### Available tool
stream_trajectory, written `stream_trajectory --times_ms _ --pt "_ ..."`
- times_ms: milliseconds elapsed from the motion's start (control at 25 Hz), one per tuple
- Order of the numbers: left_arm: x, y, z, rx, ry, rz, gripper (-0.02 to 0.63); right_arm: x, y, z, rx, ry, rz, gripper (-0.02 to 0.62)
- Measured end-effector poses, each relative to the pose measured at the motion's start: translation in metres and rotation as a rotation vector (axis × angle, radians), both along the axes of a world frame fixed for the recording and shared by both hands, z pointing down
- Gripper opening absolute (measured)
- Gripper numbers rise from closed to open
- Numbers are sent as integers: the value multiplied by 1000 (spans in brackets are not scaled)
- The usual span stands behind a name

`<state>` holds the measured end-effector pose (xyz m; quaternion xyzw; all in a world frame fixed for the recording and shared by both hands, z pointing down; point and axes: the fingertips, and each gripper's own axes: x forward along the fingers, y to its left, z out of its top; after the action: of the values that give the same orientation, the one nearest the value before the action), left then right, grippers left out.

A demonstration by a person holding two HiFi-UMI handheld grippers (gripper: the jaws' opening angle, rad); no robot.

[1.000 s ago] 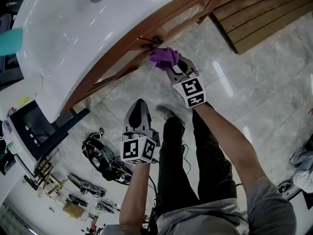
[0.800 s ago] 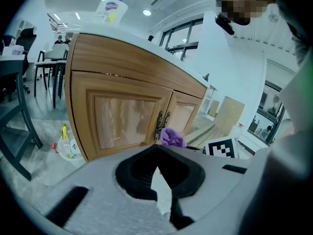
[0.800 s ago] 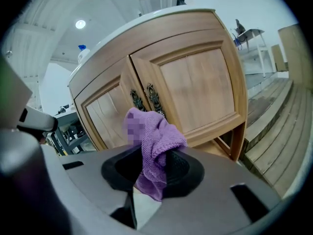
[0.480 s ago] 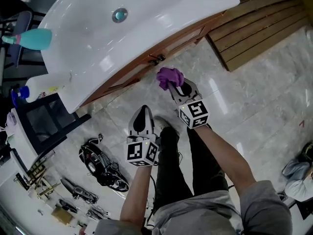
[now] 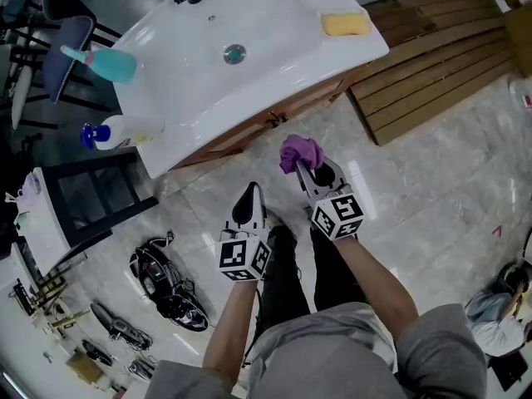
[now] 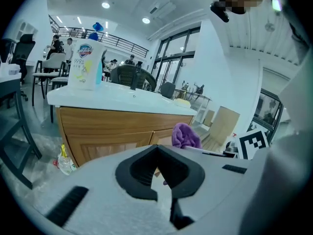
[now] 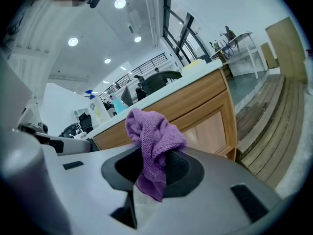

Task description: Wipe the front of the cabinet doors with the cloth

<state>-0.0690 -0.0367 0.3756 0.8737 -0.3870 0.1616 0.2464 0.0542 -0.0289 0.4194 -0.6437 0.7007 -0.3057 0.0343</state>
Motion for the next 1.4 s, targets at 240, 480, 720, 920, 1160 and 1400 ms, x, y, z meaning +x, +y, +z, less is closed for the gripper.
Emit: stream_trajectory --times_ms 240,480,720,920,1160,1400 --pt "9 9 -72 38 29 38 9 3 7 -81 57 8 -14 95" --pt "17 12 -142 82 64 75 9 -8 10 -168 138 44 -79 95" --pt "11 11 -209 170 94 126 9 -32 12 -247 220 104 -131 95" --pt "1 0 -254 257 131 136 9 -42 9 -296 287 147 -154 96" --pt "-3 -3 -295 348 159 152 9 -51 10 -334 344 213 -157 95" --pt "-1 4 -312 399 174 164 9 -54 10 -358 378 222 -149 95"
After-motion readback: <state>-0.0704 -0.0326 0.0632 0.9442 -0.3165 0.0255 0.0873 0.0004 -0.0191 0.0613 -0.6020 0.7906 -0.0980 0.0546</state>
